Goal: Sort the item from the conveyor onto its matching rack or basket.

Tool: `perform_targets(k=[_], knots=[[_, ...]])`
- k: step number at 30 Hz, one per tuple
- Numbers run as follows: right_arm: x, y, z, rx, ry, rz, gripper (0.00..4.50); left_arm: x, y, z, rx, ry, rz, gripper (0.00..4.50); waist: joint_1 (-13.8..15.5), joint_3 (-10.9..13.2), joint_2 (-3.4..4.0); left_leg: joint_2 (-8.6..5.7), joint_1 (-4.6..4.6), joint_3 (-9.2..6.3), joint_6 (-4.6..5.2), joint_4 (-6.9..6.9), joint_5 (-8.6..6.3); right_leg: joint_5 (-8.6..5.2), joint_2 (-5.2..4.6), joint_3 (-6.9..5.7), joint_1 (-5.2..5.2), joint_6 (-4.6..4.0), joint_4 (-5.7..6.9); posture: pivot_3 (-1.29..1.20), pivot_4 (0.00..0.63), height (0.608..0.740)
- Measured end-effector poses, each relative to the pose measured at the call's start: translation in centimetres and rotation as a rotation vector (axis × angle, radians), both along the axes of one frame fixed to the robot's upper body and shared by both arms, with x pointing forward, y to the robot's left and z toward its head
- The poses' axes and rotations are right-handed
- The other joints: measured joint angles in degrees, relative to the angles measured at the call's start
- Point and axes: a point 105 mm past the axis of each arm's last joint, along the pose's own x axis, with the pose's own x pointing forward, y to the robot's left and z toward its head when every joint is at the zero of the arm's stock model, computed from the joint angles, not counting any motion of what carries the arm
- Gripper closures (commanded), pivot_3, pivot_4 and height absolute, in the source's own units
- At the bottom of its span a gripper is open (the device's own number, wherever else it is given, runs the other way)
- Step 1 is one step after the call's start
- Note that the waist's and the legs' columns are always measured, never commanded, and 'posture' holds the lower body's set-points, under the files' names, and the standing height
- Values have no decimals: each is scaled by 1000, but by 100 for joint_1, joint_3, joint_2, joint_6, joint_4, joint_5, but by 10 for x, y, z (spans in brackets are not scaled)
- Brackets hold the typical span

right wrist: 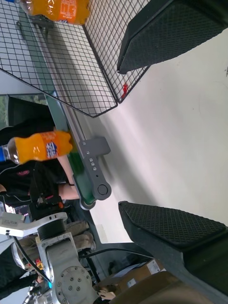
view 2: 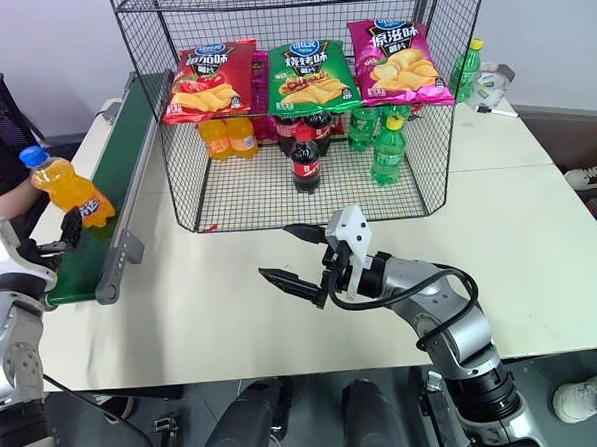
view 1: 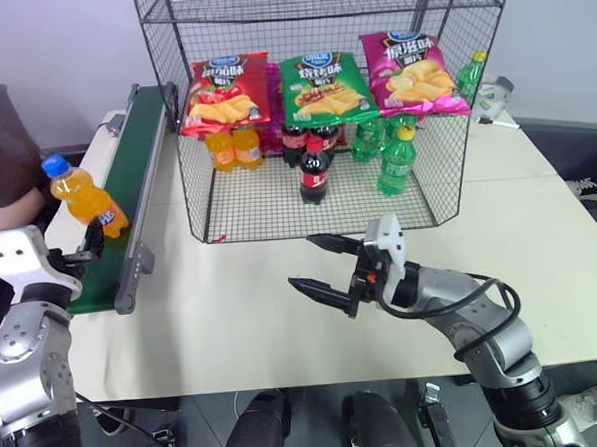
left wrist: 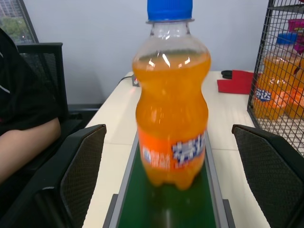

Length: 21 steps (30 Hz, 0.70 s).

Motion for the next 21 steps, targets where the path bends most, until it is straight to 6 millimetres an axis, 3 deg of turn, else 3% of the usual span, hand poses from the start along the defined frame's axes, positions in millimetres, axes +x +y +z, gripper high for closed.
perform_targets(k=[10, 13, 15, 21], knots=[[1, 0, 0, -2, 7, -9, 0, 1, 0, 2, 3, -5, -5, 59, -1, 0, 0, 0, 0, 0, 0, 0, 0, 0, 0, 0, 0, 1, 0, 0, 150, 740], [1, 0, 0, -1, 7, -8, 0, 1, 0, 2, 1, -2, -4, 888, -1, 0, 0, 0, 0, 0, 0, 0, 0, 0, 0, 0, 0, 0, 0, 0, 150, 740], [1, 0, 0, 0, 7, -7, 0, 1, 0, 1, -2, 1, -5, 1858, 0, 0, 0, 0, 0, 0, 0, 0, 0, 0, 0, 0, 0, 0, 0, 0, 150, 740], [0, 0, 0, 4, 9, -3, 0, -4, -3, 2, -24, -1, -32, 1858, 7, 0, -1, 0, -1, -1, 0, 0, 0, -1, 0, -1, -1, -1, 0, 0, 150, 740]])
